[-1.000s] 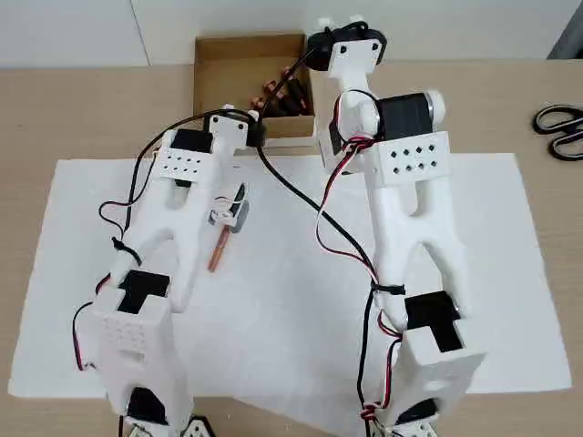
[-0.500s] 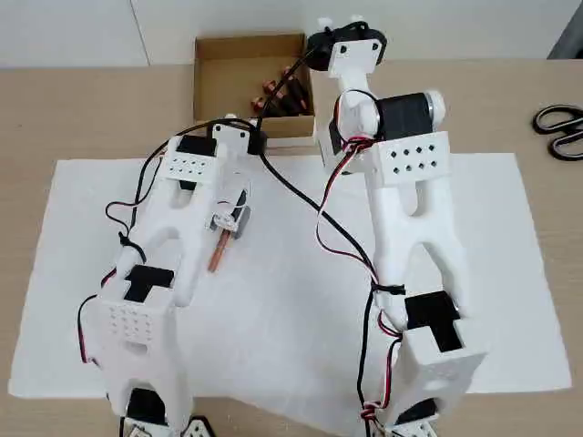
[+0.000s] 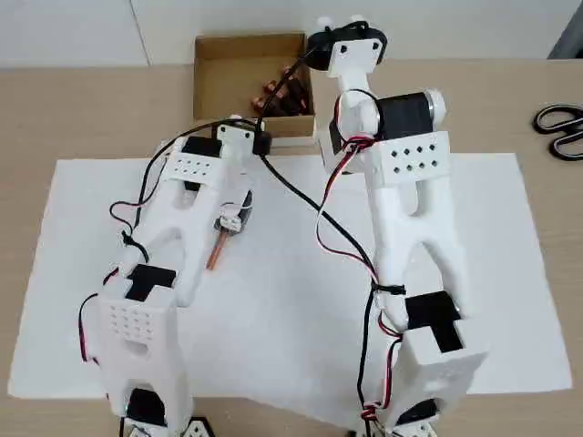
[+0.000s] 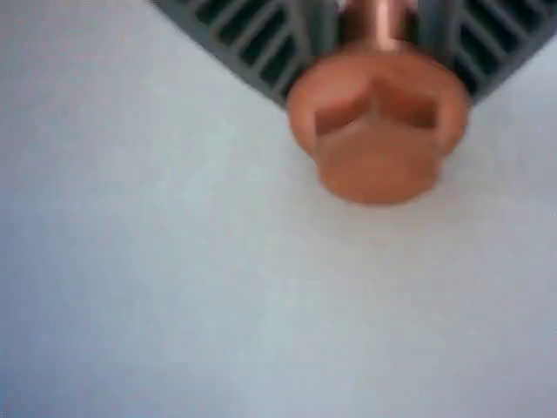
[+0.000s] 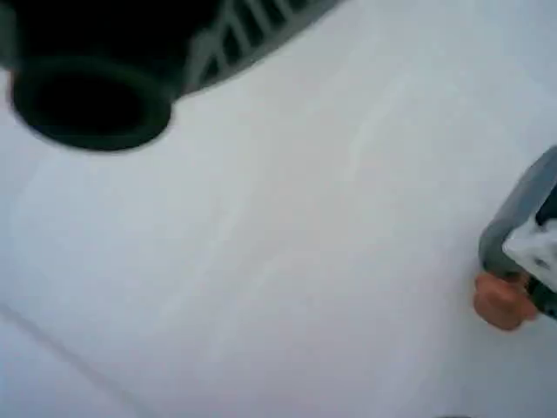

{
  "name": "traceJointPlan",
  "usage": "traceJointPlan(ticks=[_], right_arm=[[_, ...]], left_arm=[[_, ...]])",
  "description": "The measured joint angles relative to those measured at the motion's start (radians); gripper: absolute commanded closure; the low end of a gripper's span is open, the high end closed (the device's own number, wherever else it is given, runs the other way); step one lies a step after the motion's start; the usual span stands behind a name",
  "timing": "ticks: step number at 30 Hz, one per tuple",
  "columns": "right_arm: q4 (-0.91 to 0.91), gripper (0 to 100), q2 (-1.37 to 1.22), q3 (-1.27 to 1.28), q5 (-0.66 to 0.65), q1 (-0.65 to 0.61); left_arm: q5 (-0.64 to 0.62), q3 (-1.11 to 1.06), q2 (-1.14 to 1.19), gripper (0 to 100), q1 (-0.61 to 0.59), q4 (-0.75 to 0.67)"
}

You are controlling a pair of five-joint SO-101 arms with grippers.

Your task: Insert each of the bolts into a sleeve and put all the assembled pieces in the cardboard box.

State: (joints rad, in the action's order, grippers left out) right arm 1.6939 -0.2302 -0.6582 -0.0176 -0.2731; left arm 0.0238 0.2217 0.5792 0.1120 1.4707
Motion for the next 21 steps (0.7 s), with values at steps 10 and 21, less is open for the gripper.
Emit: traceJointPlan(ticks=[10, 21], right_arm=[[0.000, 99.5, 0.000, 0.000, 0.000, 0.000], [0.000, 99.1, 0.118, 0.006, 0.000, 0.000]], left_arm=[[-0.021, 0.187, 0.021, 99, 0.034, 0.140], [-0.026, 0.465, 0.021, 99, 0.008, 0.264]])
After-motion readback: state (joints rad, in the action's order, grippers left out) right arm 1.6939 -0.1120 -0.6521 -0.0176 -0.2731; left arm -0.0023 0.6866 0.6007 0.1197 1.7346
